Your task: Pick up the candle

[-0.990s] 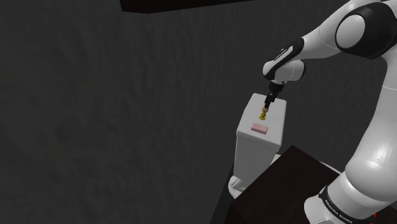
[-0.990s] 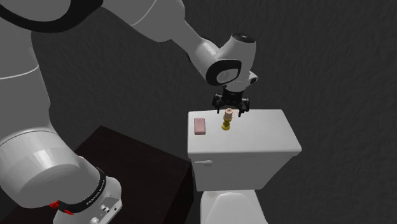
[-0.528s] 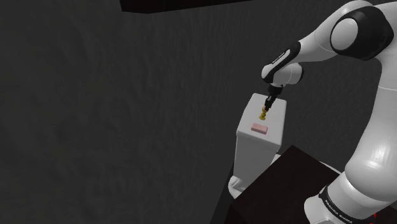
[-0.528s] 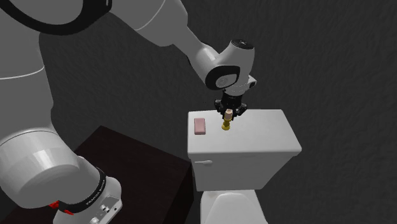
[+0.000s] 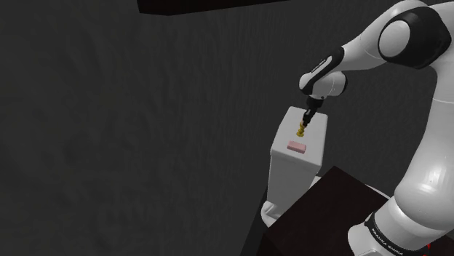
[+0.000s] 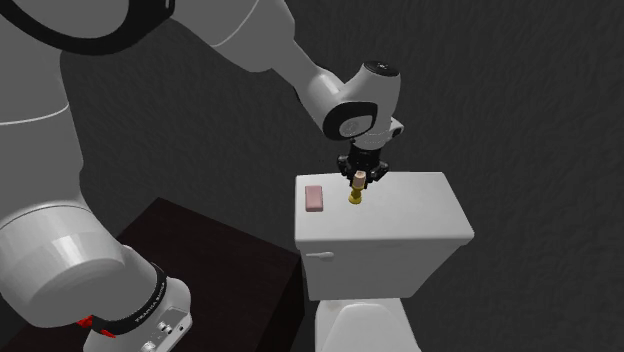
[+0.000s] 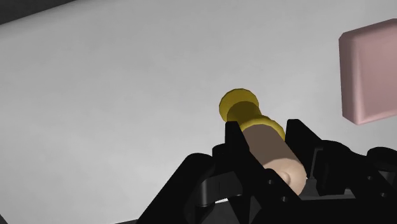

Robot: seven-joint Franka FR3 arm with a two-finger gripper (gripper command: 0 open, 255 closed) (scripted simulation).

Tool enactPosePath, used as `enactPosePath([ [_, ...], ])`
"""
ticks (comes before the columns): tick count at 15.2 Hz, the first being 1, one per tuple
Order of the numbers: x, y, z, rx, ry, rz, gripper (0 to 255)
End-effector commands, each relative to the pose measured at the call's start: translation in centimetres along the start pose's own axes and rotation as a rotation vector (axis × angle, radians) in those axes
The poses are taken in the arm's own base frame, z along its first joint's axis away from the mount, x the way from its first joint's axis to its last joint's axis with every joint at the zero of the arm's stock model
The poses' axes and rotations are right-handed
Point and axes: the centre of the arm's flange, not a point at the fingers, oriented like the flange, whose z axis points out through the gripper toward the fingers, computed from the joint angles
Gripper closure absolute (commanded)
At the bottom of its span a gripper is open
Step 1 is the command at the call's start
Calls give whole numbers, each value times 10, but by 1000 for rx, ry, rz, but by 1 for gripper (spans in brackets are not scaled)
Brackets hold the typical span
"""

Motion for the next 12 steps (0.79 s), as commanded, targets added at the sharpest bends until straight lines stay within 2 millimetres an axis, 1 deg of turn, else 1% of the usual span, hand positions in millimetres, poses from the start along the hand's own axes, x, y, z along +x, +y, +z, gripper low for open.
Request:
enactPosePath([
  [1, 0, 0, -7, 0, 0, 0, 255],
  [12, 1, 1, -66, 0, 0, 0, 255],
])
